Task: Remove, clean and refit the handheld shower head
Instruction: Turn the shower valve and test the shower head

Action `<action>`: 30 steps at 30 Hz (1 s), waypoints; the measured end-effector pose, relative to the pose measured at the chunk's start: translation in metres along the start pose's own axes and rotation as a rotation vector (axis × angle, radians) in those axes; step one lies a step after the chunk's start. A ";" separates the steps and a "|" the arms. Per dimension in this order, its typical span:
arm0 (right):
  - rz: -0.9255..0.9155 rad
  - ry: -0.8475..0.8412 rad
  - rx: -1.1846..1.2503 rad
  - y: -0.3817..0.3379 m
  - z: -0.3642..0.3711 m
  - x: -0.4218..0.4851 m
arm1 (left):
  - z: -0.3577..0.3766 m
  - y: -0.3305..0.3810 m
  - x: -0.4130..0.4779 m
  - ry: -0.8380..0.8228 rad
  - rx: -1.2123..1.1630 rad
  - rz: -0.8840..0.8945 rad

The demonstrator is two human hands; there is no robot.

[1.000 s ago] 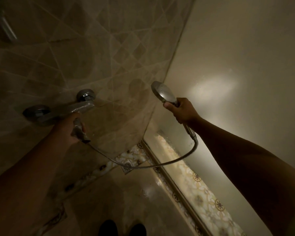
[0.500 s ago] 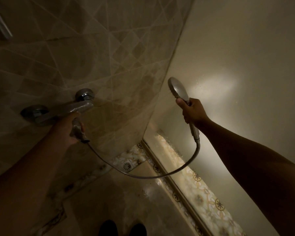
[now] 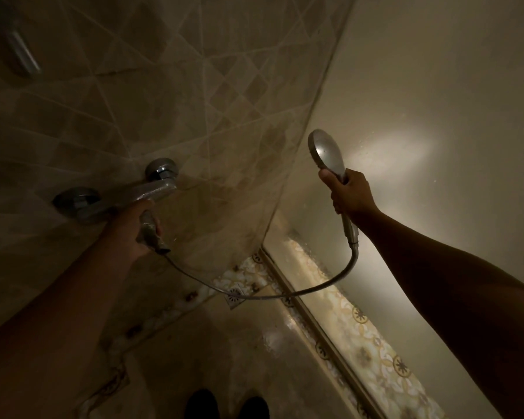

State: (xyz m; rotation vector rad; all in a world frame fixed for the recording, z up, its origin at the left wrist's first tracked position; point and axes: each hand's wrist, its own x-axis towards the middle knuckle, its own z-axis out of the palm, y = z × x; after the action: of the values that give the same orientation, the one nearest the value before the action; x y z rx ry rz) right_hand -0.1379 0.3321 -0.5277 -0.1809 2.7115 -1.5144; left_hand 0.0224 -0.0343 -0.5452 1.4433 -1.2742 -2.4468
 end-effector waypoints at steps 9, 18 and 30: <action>0.003 0.019 -0.029 0.005 -0.002 -0.001 | -0.006 0.002 0.011 0.004 0.025 0.002; 0.018 0.029 -0.016 0.010 0.003 -0.001 | -0.005 -0.003 0.014 0.018 0.082 0.036; 0.019 -0.006 -0.030 0.006 0.004 -0.002 | -0.007 -0.001 0.020 0.023 0.002 -0.008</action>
State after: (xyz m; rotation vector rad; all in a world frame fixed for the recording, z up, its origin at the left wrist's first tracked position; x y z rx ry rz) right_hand -0.1364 0.3324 -0.5350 -0.1595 2.7249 -1.4667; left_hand 0.0171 -0.0460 -0.5620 1.4754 -1.2701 -2.4267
